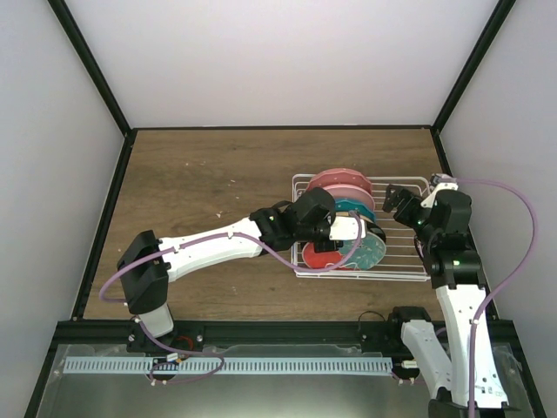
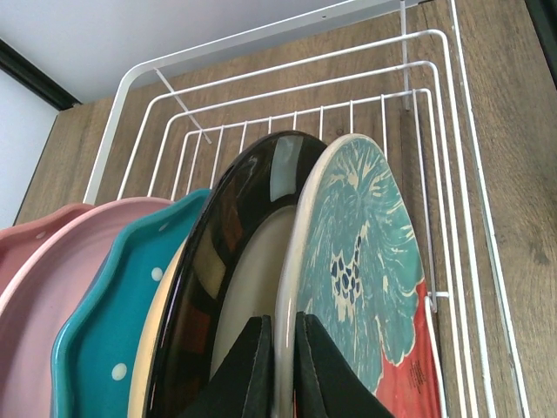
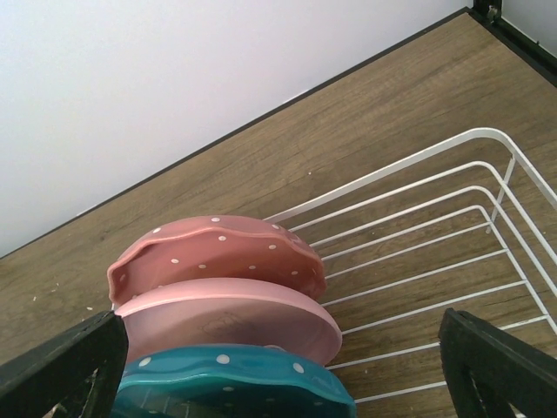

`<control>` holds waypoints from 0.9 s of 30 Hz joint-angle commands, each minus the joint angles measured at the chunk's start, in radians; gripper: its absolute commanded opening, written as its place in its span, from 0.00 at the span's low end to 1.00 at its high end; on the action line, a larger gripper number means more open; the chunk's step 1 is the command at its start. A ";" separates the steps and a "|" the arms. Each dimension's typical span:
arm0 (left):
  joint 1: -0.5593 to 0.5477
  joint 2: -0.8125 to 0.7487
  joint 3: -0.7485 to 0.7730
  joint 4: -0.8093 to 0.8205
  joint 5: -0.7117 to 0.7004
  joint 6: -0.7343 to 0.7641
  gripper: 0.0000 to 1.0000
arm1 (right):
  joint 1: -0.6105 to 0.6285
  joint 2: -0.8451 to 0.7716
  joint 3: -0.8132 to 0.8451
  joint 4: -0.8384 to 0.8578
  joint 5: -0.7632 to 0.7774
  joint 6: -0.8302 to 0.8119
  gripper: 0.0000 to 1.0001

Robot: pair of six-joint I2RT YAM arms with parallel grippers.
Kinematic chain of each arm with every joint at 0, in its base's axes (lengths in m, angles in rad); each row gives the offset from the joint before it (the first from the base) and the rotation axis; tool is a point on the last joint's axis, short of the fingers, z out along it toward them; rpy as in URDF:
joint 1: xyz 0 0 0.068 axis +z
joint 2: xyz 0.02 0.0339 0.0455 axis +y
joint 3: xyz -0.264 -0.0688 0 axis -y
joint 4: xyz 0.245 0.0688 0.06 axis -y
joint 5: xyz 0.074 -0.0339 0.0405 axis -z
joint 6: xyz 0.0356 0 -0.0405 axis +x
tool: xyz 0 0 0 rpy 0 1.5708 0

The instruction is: Unload the plates from the dish rack

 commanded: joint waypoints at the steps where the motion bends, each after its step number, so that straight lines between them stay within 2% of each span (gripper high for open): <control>1: -0.023 0.037 0.006 -0.091 -0.020 -0.004 0.04 | 0.010 -0.024 0.019 -0.023 0.019 0.010 1.00; 12: -0.023 -0.044 0.132 -0.127 -0.018 -0.028 0.04 | 0.010 -0.055 0.002 -0.030 0.017 0.030 1.00; 27: -0.024 -0.120 0.219 -0.155 -0.041 -0.097 0.04 | 0.011 -0.104 -0.015 -0.043 0.043 0.065 1.00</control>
